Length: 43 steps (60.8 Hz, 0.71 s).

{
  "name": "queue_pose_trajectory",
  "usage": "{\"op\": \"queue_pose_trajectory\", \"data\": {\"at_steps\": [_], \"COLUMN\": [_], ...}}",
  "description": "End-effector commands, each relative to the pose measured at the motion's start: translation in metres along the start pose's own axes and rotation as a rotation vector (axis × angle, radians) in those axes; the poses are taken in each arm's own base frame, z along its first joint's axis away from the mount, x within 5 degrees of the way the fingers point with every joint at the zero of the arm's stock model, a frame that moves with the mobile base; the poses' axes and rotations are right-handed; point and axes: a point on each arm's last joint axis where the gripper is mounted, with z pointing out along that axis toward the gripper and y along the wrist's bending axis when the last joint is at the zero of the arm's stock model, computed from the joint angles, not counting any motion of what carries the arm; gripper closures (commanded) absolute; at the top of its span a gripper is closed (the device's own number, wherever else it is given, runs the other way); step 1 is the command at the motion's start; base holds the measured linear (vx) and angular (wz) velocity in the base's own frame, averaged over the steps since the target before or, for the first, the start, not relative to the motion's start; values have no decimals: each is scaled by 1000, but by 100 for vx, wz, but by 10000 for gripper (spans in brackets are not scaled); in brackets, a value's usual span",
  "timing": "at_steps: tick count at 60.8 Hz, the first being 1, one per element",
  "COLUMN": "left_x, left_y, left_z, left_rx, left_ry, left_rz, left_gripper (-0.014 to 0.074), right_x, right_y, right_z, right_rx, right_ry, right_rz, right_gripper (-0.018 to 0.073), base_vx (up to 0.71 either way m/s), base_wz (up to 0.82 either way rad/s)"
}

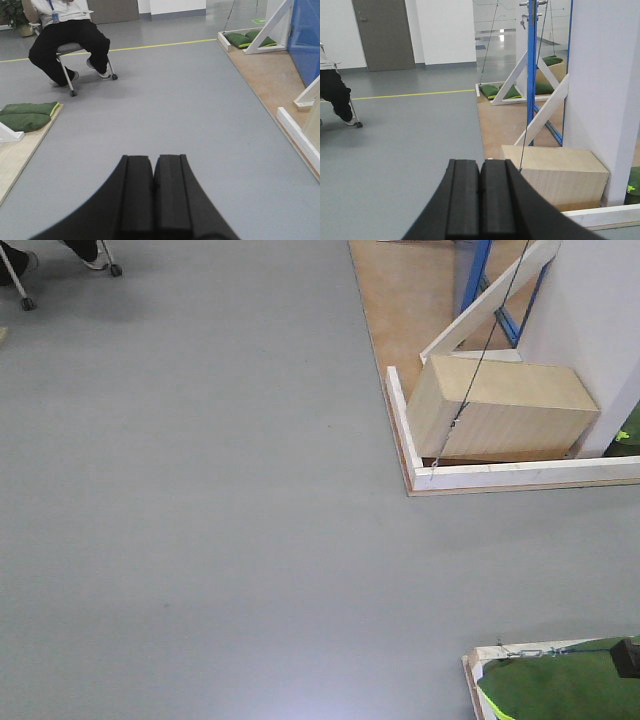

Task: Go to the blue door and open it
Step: 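Drive the base forward toward the blue door beside the wooden platform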

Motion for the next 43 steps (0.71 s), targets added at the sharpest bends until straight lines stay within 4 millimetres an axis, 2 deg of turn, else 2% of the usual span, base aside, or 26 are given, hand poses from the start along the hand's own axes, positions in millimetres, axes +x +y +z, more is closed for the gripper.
{"op": "queue_pose_trajectory", "data": {"at_steps": [1,43], "left_x": [-7,-7], "left_y": [0,0], "left_z": [-1,-1], "left_rx": [-4,-4], "left_ry": [-103,-103], "left_rz": [-11,-11], "left_gripper": [526,526], "right_x": [-2,-2], "right_y": [1,1], "right_z": [-1,-1], "right_rx": [-10,-10], "right_ry": [-85,-85], "right_rz": [-9,-9], "right_gripper": [557,557], "base_vx": [17,22], "base_wz": [-7,-2]}}
